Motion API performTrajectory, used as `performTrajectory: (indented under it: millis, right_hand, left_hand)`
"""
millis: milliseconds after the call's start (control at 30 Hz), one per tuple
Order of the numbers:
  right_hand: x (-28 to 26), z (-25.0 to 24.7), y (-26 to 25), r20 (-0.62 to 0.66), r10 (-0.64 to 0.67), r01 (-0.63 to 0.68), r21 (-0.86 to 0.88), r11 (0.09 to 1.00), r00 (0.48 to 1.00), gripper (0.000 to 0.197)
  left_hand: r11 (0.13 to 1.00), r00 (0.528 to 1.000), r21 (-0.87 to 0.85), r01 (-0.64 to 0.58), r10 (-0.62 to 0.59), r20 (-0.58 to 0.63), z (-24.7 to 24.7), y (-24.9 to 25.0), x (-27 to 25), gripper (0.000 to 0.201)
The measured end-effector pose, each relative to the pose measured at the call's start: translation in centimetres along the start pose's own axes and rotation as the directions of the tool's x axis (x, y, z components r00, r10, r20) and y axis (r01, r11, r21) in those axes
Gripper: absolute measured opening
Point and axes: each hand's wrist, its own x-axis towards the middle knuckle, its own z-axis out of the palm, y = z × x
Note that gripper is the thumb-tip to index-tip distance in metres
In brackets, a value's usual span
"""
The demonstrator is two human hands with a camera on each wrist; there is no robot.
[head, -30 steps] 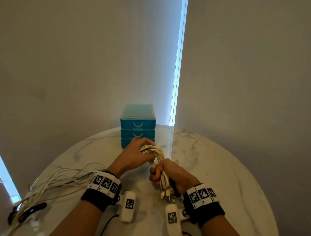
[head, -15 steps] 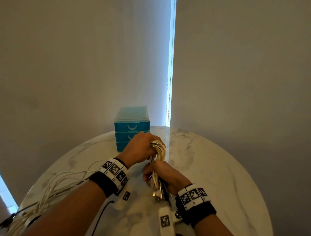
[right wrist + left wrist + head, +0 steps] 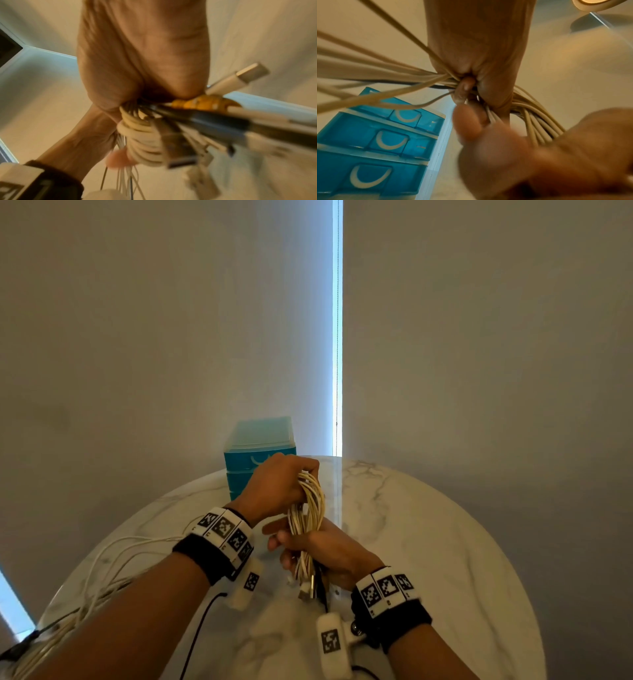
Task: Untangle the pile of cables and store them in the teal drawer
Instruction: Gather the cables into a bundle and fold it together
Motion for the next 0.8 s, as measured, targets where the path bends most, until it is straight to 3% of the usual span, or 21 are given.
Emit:
performTrajectory:
  millis: [133, 267, 333, 433, 500, 633, 700, 800]
  right_hand:
    - [0.0, -0.1, -0.2, 0.033, 0.026, -0.031, 0.171, 0.985, 0.999, 0.041]
    - [0.2, -1.1, -0.3, 0.129, 0.056, -0.090, 0.280, 0.956, 0.990, 0.050]
    - [0.3, -1.3, -0.3, 0.140, 0.067, -0.107, 0.304, 0.947, 0.988, 0.051]
    - [0.3, -1.6, -0.2, 0.069, 0.098, -0.115, 0.313, 0.943, 0.993, 0.054]
    - [0.4, -1.5, -0.1, 0.015, 0.116, -0.115, 0.323, 0.939, 0.993, 0.056]
    - [0.7, -0.5, -0.4, -0.091, 0.135, -0.103, 0.291, 0.951, 0.987, 0.063]
    - [0.6, -0.2, -0.5, -0.152, 0.107, -0.063, 0.268, 0.961, 0.983, 0.067]
    - [0.5, -0.3, -0.4, -0.265, 0.048, 0.002, 0.186, 0.982, 0.963, 0.069]
  left_hand:
    - [0.989, 0.988, -0.146, 0.025, -0.003, 0.152, -1.4, -1.0, 0.0, 0.018]
    - [0.986, 0.908, -0.135, 0.095, -0.031, 0.418, -3.7, -1.8, -0.1, 0.010]
    - [0.958, 0.865, -0.241, 0.157, -0.015, 0.501, -4.6, -2.4, -0.5, 0.020]
    - [0.815, 0.818, -0.480, 0.326, 0.011, 0.574, -5.4, -3.0, -1.5, 0.047]
    - [0.805, 0.842, -0.501, 0.318, 0.002, 0.539, -4.9, -2.6, -2.2, 0.043]
    - [0.873, 0.945, -0.426, 0.237, -0.107, 0.308, -2.4, -2.0, -2.3, 0.051]
    - [0.856, 0.954, -0.449, 0.257, -0.149, 0.262, -1.7, -1.9, -2.3, 0.047]
    - [0.791, 0.917, -0.478, 0.382, -0.260, 0.303, -1.2, -1.2, -2.1, 0.046]
